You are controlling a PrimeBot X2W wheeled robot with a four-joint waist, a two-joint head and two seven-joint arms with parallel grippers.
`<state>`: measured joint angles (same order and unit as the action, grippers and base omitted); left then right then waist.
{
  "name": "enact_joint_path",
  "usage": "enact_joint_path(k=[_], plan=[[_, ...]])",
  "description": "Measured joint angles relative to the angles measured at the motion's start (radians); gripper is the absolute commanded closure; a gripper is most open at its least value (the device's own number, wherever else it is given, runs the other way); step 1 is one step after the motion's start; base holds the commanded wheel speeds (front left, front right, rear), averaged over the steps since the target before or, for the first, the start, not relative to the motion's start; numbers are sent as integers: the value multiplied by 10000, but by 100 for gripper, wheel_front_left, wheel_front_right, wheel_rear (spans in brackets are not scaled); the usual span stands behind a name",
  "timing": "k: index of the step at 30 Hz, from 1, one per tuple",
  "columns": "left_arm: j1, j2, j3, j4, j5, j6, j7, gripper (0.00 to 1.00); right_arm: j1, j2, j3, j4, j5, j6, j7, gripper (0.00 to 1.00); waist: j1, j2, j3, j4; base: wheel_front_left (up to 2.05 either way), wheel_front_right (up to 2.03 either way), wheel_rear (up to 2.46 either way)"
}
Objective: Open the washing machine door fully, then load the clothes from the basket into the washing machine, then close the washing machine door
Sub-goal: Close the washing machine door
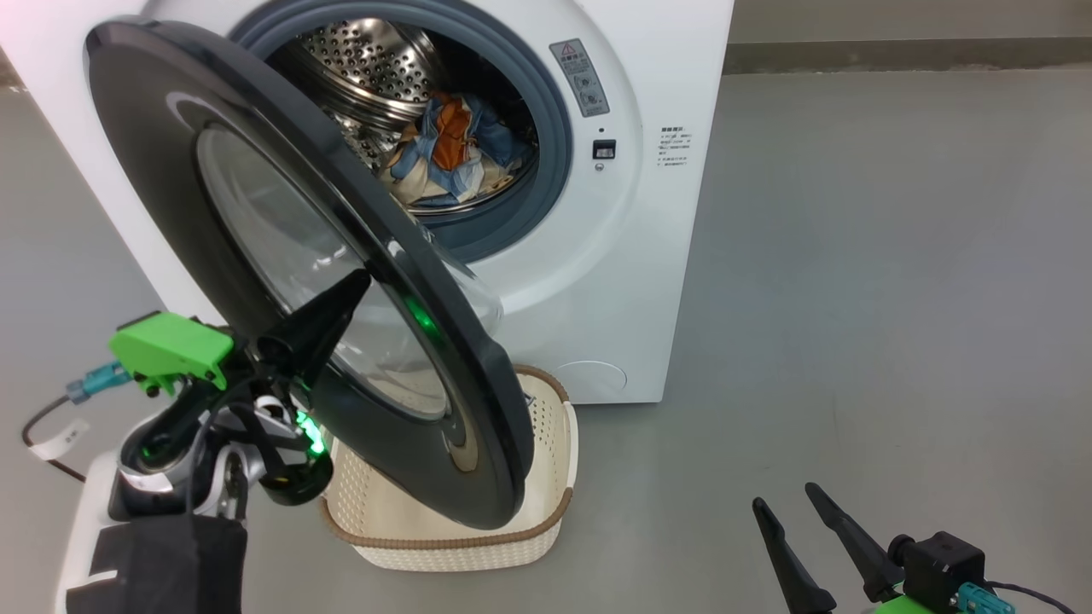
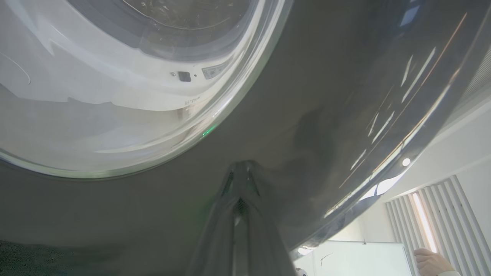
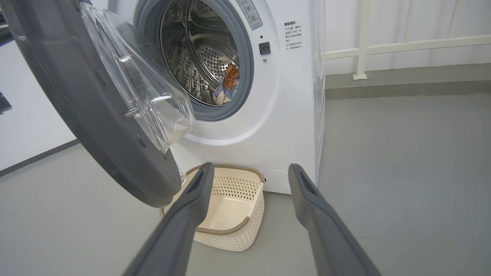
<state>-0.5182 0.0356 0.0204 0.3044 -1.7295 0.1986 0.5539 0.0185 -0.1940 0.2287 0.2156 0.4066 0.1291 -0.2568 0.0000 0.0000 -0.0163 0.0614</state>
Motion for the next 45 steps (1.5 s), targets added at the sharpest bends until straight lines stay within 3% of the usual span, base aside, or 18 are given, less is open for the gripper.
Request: enact_joint_path(k=[15, 34, 45], plan=[[-237, 13, -1055, 796, -986, -809, -627, 100, 5, -215, 88, -2, 0, 0, 0, 0, 0, 1, -107, -184, 0, 0, 0], [-360, 15, -1567, 1361, -809, -1181, -1001, 100, 17, -209, 48, -2, 0, 0, 0, 0, 0, 0, -142, -107, 0, 0, 0], [199, 752, -3409, 1638, 2809, -1603, -3005, 100, 49, -88, 29, 2, 0, 0, 0, 0, 0, 0, -224, -14, 0, 0, 0]])
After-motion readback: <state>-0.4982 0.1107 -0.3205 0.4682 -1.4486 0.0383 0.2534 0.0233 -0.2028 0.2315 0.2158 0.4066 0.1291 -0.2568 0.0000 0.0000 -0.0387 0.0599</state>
